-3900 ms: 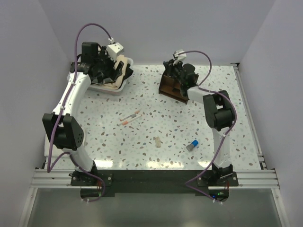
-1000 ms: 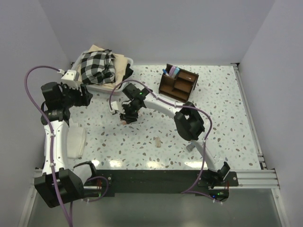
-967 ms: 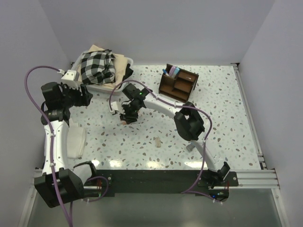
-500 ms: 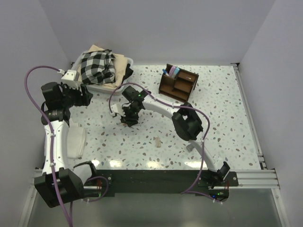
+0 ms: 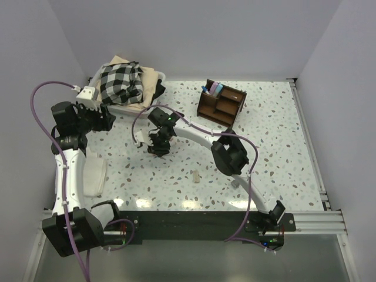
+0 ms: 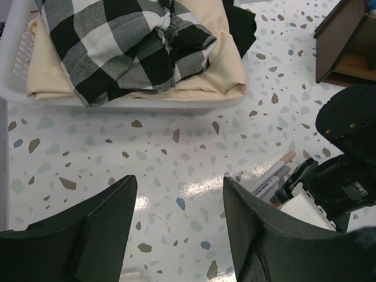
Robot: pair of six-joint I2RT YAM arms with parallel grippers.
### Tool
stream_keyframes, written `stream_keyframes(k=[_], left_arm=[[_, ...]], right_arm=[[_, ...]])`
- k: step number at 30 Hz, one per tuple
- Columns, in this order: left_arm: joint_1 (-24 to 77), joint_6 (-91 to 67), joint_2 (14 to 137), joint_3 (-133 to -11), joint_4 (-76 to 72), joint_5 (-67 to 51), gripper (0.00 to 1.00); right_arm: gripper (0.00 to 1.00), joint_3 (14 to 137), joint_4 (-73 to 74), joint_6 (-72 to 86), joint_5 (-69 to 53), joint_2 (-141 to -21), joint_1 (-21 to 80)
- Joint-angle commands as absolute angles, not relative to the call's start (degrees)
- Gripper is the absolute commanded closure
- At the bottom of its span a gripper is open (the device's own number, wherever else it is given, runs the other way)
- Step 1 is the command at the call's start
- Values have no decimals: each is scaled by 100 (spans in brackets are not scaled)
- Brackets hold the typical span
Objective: Sort the stationery into containers
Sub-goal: Pick up the pen from the center of the board.
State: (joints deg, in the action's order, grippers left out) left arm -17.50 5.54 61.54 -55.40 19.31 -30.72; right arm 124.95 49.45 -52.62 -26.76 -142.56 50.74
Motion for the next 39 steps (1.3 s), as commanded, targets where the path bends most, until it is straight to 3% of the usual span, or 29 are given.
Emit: stream_keyframes(k=[1, 4, 8, 16, 19, 23, 29, 33, 39], left_arm=[[-1767, 589, 6108, -5572, 1714, -3190, 35], [-1767, 554, 6108, -5546, 1670, -3243, 34], [-1767, 536, 6170, -5572, 1600, -3348, 34], [-1758, 1079, 6398, -6028, 1599, -3901, 34], [-1705, 1562, 6521, -6169, 1722, -4394, 34], [-1486, 1916, 6775, -6328, 1758, -4728, 33], [-881, 2153, 7285, -6635, 1573, -4614, 30], [-405, 2390, 7926, -7398, 2003, -4483, 30], [456, 2732, 8586, -8207, 2442, -4061, 30]], right_arm=[[67, 12393, 5738, -5598, -2320, -14555, 5194], [84, 12323, 5985, -5581, -2364, -14520, 5194], [97, 12427, 6099, -5379, -2592, -14353, 5186], [100, 14062, 6583, -4369, -3251, -13520, 4922], [100, 13259, 5602, -3562, -3559, -12457, 4589], [100, 11806, 2489, -1542, -3762, -11234, 3598], [100, 11743, 1305, -704, -3120, -11039, 2832], [100, 10331, -875, -483, -2603, -10653, 2584], [100, 9739, -2327, -185, -1688, -10784, 2382]])
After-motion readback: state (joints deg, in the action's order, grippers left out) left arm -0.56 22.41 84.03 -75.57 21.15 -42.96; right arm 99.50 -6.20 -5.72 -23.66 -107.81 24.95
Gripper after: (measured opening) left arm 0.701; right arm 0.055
